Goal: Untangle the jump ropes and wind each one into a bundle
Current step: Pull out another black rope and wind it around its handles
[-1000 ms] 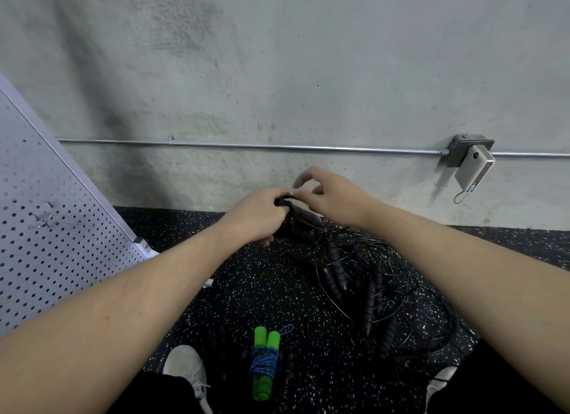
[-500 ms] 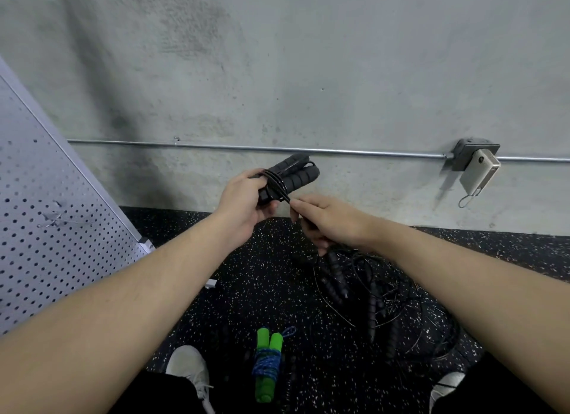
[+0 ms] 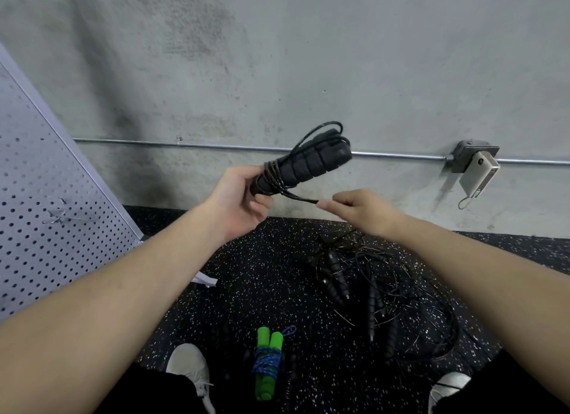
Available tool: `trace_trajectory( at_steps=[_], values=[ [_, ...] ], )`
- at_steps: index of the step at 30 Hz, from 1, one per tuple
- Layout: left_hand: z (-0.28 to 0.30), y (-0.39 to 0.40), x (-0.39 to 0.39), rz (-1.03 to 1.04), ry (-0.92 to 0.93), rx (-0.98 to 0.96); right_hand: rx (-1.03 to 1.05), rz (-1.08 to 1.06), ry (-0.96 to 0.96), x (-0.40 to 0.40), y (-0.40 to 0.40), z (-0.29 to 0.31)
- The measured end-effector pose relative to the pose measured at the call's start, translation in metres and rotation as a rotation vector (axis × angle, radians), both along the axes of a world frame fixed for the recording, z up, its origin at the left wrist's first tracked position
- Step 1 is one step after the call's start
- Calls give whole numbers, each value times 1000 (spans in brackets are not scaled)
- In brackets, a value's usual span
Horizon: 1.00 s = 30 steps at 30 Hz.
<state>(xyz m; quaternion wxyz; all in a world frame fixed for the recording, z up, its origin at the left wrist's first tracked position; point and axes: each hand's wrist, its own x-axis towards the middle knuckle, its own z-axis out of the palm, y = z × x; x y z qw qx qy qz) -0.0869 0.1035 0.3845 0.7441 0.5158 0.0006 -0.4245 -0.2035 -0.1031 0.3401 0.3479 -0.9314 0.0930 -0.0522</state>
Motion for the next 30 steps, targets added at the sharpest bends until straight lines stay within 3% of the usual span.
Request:
trace_trajectory(
  at_steps=[3,6,11,16,20,26,30],
  values=[
    [3,-1,-9,-220,-180,102,-85,-15,-34,2,-11,3],
    [4,-1,-12,-433,-209,83,-28,83,-5,0,-20,10],
    [3,-6,-13,-601,-350,191,-92,95,-111,8,-30,15],
    [6,-12,-12,-687,-617,440,-158,158,-64,7,-22,25],
    [11,-15,-10,-594,-874,618,-177,76,-60,10,-21,33],
    [1,-21,-6,-261,-1255,765,-151,-11,50,7,-18,44],
    [-12,-22,4,-25,-1205,697,88,-39,71,2,-19,41]
  ],
)
